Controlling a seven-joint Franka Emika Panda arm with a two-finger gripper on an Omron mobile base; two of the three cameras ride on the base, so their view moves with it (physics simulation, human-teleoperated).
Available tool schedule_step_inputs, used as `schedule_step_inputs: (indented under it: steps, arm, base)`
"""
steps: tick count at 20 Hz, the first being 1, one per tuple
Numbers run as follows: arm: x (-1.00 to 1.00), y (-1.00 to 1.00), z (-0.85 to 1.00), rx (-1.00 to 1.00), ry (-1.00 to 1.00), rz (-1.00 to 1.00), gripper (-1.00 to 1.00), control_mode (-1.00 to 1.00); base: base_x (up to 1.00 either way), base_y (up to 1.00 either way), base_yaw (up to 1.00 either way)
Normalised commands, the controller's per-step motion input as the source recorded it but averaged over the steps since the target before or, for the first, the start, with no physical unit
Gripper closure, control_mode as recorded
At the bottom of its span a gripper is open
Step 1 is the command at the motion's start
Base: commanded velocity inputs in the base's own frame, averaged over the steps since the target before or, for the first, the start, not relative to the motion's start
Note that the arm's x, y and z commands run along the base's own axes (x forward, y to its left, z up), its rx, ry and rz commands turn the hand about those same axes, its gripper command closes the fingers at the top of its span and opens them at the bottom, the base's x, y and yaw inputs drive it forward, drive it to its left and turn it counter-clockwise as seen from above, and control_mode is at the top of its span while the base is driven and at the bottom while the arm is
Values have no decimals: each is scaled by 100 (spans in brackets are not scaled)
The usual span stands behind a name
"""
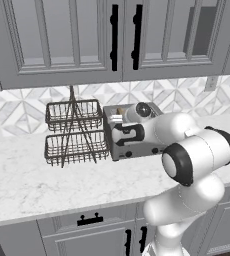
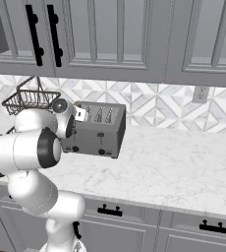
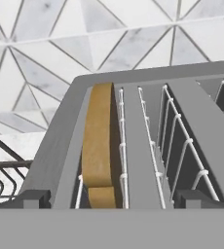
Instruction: Start the toaster. Once the lever pops up, take the bread to the plate on the dining counter.
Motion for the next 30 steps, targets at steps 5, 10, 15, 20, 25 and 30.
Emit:
schedule_step_inputs:
  steps: [5, 10, 15, 20, 25, 30]
  arm:
    - [-1, 6, 14, 0, 0, 2, -100, -100]
    - [-1, 1, 6, 0, 0, 1, -100, -100]
    - [0, 9, 6, 0, 0, 1, -100, -100]
    - [0, 36, 4, 0, 0, 0, -100, -100]
    - [3, 9, 1, 0, 0, 0, -100, -100]
    - [0, -3, 0, 0, 0, 0, -100, -100]
  base:
    - [0, 0, 0]
    - [0, 0, 0]
    - [0, 0, 0]
    - [0, 0, 0]
    - [0, 0, 0]
    - [0, 0, 0]
